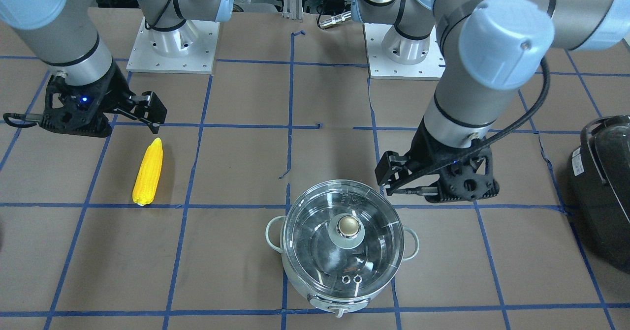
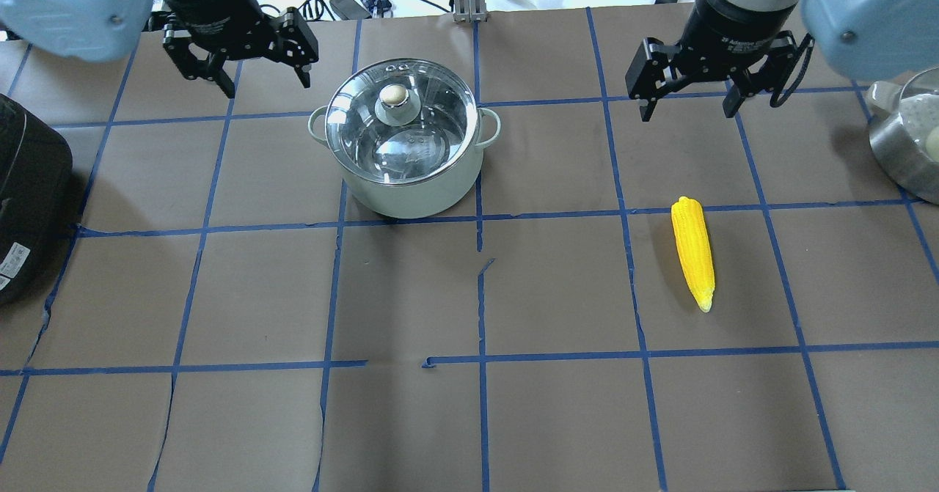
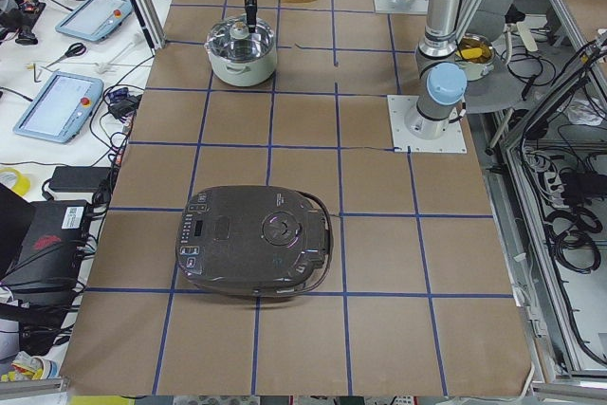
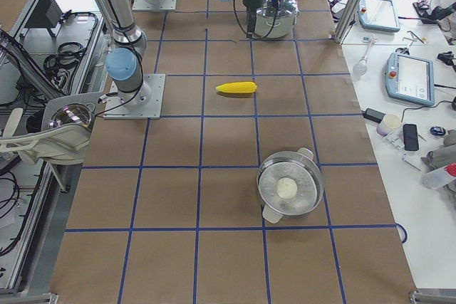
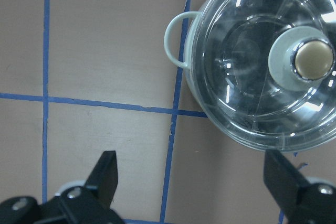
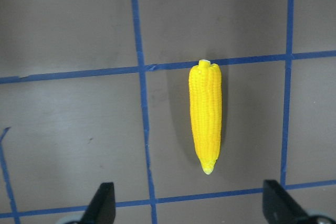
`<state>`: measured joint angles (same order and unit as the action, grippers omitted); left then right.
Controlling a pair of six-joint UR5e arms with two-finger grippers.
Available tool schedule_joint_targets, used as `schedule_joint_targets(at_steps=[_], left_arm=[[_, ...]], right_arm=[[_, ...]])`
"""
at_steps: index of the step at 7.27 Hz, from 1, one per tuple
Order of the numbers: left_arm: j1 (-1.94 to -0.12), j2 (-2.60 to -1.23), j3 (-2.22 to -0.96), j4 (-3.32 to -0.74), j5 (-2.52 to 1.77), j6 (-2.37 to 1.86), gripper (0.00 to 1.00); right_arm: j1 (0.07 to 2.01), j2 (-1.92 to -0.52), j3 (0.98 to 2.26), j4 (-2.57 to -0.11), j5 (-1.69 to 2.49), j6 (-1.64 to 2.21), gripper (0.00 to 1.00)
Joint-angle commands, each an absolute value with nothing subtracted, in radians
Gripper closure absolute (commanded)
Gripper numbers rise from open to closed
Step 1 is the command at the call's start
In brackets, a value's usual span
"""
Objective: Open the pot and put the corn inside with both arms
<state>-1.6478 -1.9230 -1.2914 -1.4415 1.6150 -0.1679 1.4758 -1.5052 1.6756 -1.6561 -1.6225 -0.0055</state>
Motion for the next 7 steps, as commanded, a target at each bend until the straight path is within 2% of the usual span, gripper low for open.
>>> schedule_joint_targets(at_steps=[1, 4, 6, 7], left_arm=[[-1.725, -2.050, -1.226, -1.341, 1.626, -0.256, 0.00], [-1.746, -2.083, -1.244, -1.295, 1.624, -0.212, 0.00], [-1.746, -2.085, -1.282, -1.295, 1.583, -0.212, 0.00], [-1.747, -2.085, -1.293, -1.293, 1.574, -0.213, 0.05]], right_arm=[[1.362, -1.505, 1.837, -1.762, -1.631, -0.082, 0.00], [1.361, -1.456, 1.949, -1.959, -1.615, -0.113, 0.00], [1.367, -1.375, 2.009, -2.116, -1.580, -0.115, 0.00], [1.367, -1.350, 2.013, -2.123, -1.580, -0.120, 0.00]])
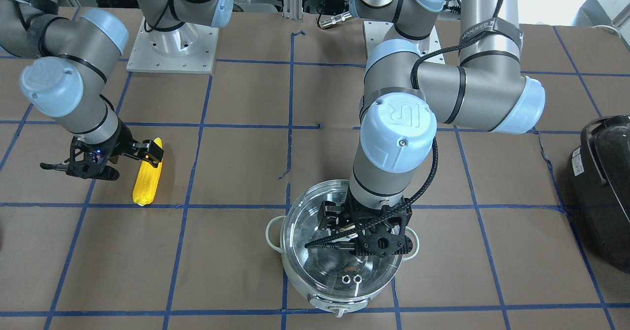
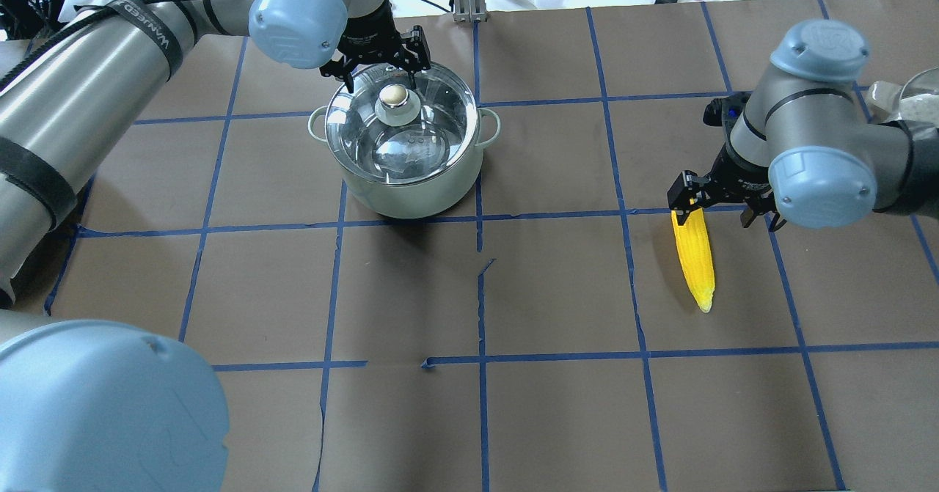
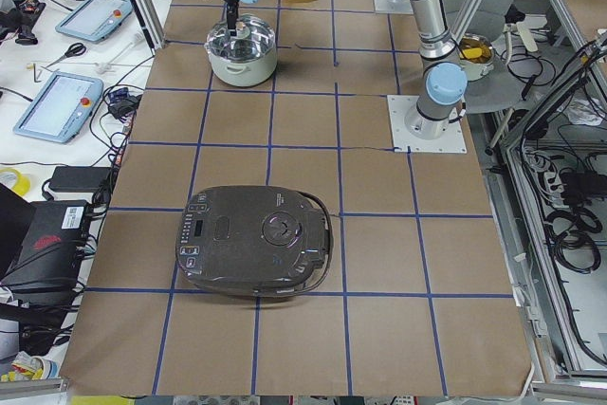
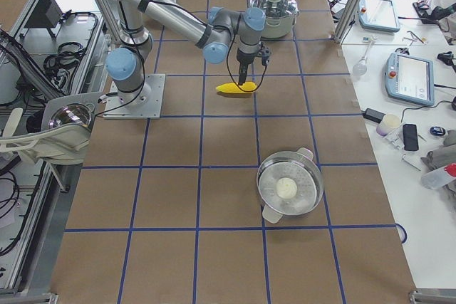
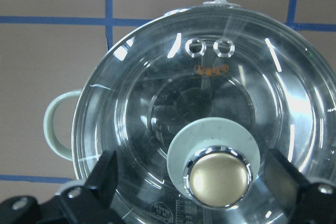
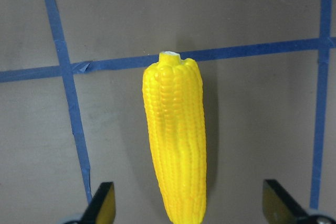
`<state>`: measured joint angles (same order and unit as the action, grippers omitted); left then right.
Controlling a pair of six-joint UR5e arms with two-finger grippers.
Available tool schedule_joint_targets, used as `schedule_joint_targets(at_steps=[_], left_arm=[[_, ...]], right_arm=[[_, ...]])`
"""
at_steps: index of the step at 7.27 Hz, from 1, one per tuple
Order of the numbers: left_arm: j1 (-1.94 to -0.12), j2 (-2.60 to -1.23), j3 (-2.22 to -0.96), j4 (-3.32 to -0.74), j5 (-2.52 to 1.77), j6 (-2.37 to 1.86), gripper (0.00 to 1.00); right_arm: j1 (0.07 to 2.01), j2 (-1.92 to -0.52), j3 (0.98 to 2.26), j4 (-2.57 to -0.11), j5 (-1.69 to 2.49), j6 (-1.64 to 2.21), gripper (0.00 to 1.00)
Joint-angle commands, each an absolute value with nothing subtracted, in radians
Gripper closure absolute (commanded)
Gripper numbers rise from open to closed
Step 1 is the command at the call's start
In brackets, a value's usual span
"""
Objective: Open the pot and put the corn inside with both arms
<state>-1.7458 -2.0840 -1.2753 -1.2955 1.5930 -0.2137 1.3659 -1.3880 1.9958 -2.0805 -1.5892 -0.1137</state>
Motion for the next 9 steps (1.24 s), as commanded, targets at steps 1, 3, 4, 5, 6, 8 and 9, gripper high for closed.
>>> schedule_joint_targets(at_steps=[1, 3, 4, 5, 6, 8, 9], left_arm=[[-1.747, -2.086, -1.295, -1.290, 1.572, -0.216, 0.09], [-1.747, -2.086, -1.295, -1.289, 1.571, -0.213, 0.43], [-1.747, -2.088, -1.293, -1.289, 1.571, -0.216, 0.57], [-1.747, -2.086, -1.292, -1.289, 1.571, -0.221, 0.65], [-1.747, -2.086, -1.286, -1.289, 1.563, -0.224, 0.79], [-1.747, -2.050, -1.276, -1.293, 1.542, -0.227, 0.95], [-1.744, -2.031, -1.246, -1.305, 1.546, -0.222, 1.00]], right_arm=[[1.367, -1.330, 2.017, -2.126, -1.582, -0.123, 0.00], [1.367, -1.289, 2.039, -2.151, -1.586, -0.121, 0.00], [1.367, -1.287, 2.051, -2.152, -1.595, -0.123, 0.00], [1.367, -1.287, 2.066, -2.189, -1.592, -0.120, 0.02], [1.367, -1.287, 2.068, -2.222, -1.577, -0.114, 0.56], [1.367, -1.289, 2.060, -2.233, -1.526, -0.121, 1.00], [1.367, -1.292, 2.040, -2.237, -1.523, -0.108, 1.00]])
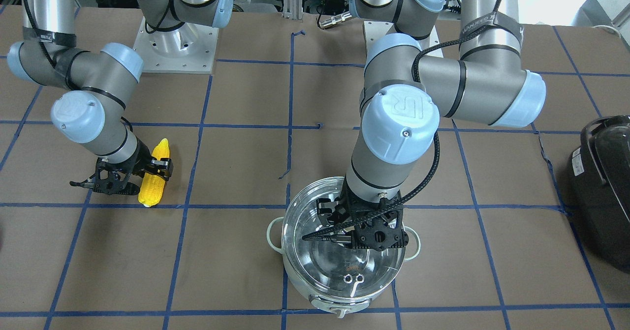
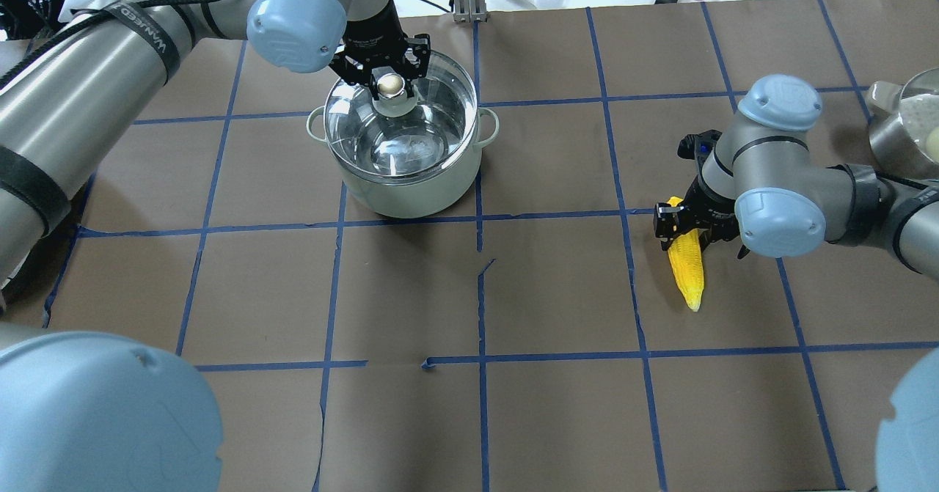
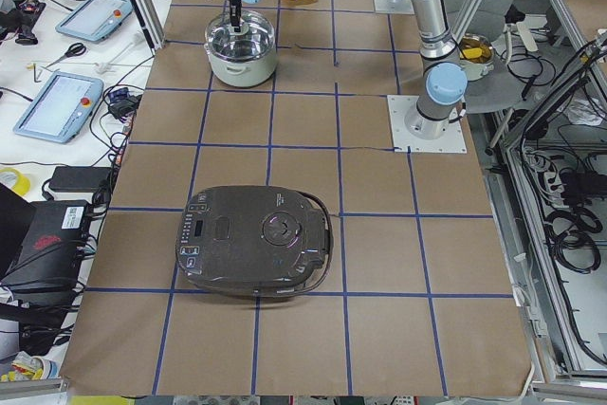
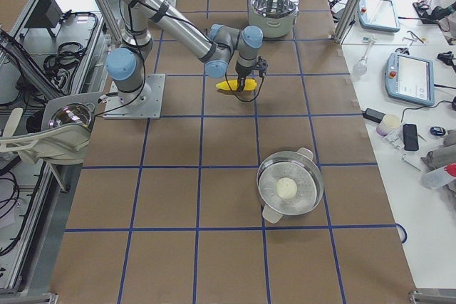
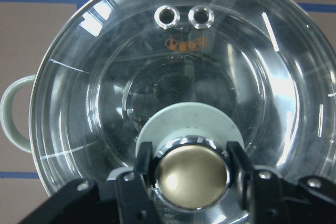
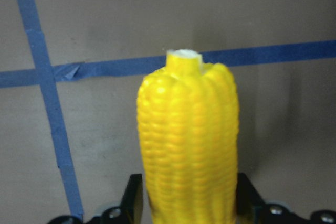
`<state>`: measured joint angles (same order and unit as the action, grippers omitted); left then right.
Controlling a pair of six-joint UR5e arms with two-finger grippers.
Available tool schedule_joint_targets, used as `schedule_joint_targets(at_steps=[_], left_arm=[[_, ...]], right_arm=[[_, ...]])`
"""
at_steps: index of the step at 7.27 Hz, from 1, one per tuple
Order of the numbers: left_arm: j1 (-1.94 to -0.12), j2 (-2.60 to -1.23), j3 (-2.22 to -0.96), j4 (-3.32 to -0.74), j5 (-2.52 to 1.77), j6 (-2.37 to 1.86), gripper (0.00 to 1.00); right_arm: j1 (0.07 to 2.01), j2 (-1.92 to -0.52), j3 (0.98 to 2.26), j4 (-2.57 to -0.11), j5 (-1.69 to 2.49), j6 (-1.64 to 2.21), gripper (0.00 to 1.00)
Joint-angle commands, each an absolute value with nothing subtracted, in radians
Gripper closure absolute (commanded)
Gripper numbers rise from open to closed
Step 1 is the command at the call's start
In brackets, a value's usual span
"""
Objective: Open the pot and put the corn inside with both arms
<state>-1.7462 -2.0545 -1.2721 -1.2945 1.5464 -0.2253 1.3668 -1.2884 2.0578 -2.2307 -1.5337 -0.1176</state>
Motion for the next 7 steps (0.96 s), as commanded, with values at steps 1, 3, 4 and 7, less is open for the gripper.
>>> schedule_joint_targets(at_steps=[1, 3, 4, 7], left_arm=[[-1.726, -2.020, -1.215, -1.365, 1.557, -0.210, 1.00], [-1.590, -1.985, -1.219, -1.506, 1.562, -0.102, 1.00], [-1.547, -1.974, -1.232, -1.535, 1.587, -0.050, 1.00], [-1.426, -1.954, -1.348, -1.531, 1.735, 0.129, 1.00]], right_arm=[[1.380, -1.305, 1.979, -2.214, -1.513, -0.065, 1.00], [1.535, -1.305, 1.773, -2.099, -1.531, 0.123, 1.00], [1.595, -1.298, 1.629, -1.992, -1.514, 0.250, 1.00], [1.796, -1.138, 1.305, -1.920, -1.489, 0.432, 1.00]])
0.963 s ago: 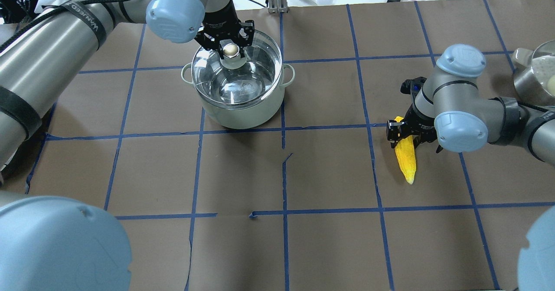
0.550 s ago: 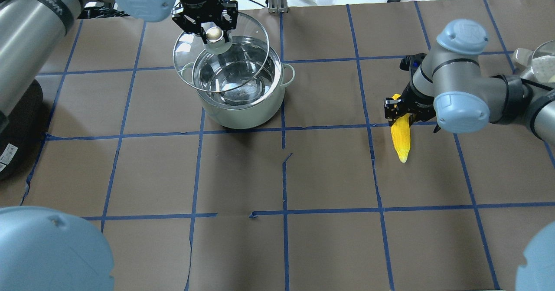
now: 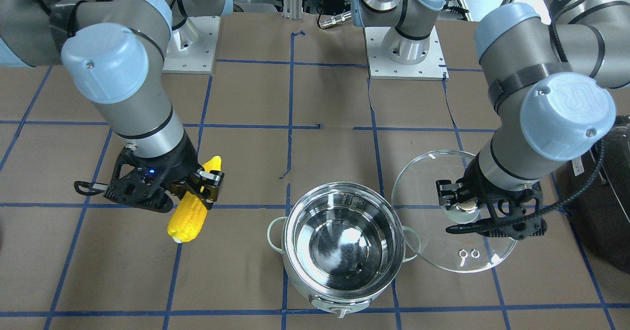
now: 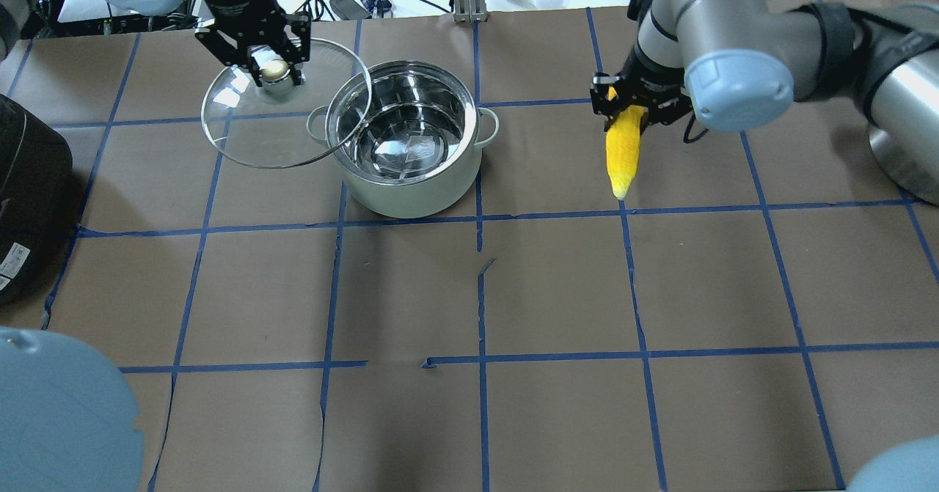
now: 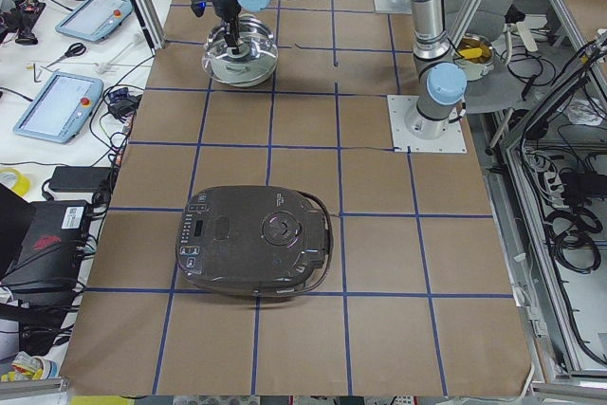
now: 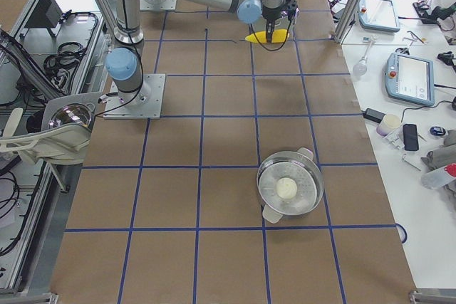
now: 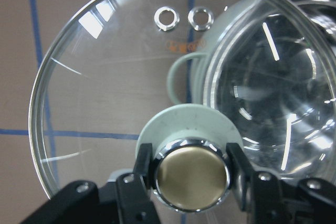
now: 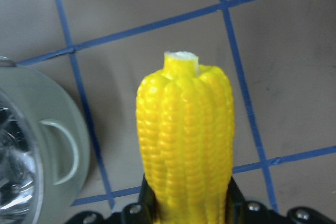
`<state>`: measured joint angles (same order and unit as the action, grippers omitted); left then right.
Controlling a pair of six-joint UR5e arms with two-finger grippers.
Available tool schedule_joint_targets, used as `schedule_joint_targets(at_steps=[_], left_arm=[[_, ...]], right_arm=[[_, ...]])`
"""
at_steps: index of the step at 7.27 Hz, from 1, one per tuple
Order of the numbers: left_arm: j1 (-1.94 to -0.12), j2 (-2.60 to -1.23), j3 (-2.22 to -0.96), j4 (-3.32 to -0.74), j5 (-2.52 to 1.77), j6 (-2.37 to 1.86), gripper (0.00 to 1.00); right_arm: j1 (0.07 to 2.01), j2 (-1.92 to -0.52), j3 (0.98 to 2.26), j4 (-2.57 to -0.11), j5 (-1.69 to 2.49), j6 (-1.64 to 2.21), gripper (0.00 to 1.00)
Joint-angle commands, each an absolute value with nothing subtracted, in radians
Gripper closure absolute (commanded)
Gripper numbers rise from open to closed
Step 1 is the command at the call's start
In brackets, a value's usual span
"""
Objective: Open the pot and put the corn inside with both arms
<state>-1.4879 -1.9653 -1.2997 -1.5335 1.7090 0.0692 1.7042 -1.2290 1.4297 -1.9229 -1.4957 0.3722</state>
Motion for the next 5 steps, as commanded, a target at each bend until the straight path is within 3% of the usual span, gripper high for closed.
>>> schedule_joint_targets(at_steps=[1, 3, 5], left_arm=[[-1.393, -1.951, -1.391, -1.475, 1.735, 0.174, 1.00], [-1.369, -1.937, -1.535, -1.287, 1.733, 0.213, 1.00], [-1.292, -1.928, -1.675, -1.113, 1.689, 0.253, 1.00]], right_arm=[[1.862, -1.033, 1.198, -1.974, -1.505, 0.417, 1.00], [1.904, -0.902, 1.033, -1.976, -1.505, 0.411, 1.00], [1.957, -0.862, 1.022, -1.997, -1.496, 0.358, 1.00]])
